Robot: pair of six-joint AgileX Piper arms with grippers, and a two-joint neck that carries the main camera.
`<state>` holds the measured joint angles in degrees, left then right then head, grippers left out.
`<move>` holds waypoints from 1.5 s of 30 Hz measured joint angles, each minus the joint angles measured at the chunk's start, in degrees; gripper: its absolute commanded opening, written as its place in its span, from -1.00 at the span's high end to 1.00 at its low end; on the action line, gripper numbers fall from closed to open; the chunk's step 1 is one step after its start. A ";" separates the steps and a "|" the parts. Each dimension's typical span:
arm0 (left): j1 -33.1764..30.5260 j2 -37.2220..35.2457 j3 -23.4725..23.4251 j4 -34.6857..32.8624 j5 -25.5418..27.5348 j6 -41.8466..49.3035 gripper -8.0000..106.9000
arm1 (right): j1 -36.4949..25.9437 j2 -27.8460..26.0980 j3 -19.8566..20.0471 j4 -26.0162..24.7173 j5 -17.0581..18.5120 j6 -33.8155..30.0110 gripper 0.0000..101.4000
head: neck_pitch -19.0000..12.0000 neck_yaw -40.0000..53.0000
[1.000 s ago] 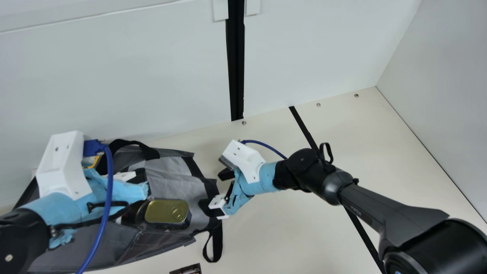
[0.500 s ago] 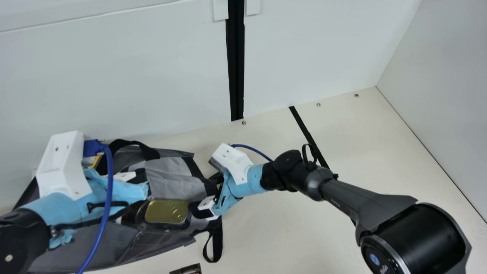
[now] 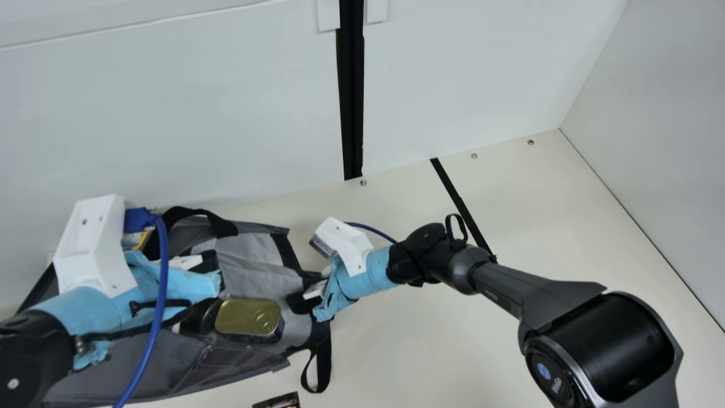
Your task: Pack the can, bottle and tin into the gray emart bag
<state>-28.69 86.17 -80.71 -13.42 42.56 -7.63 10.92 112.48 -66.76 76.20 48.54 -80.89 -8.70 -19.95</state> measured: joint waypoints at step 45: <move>2.37 1.98 -9.52 -15.17 -10.65 8.31 0.68 | -4.69 -18.77 1.28 14.19 21.46 22.64 1.00 | 0.00 0.00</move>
<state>-26.33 88.15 -90.23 -28.59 31.91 0.69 6.23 93.71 -65.48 90.39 70.00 -58.25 -8.70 -19.95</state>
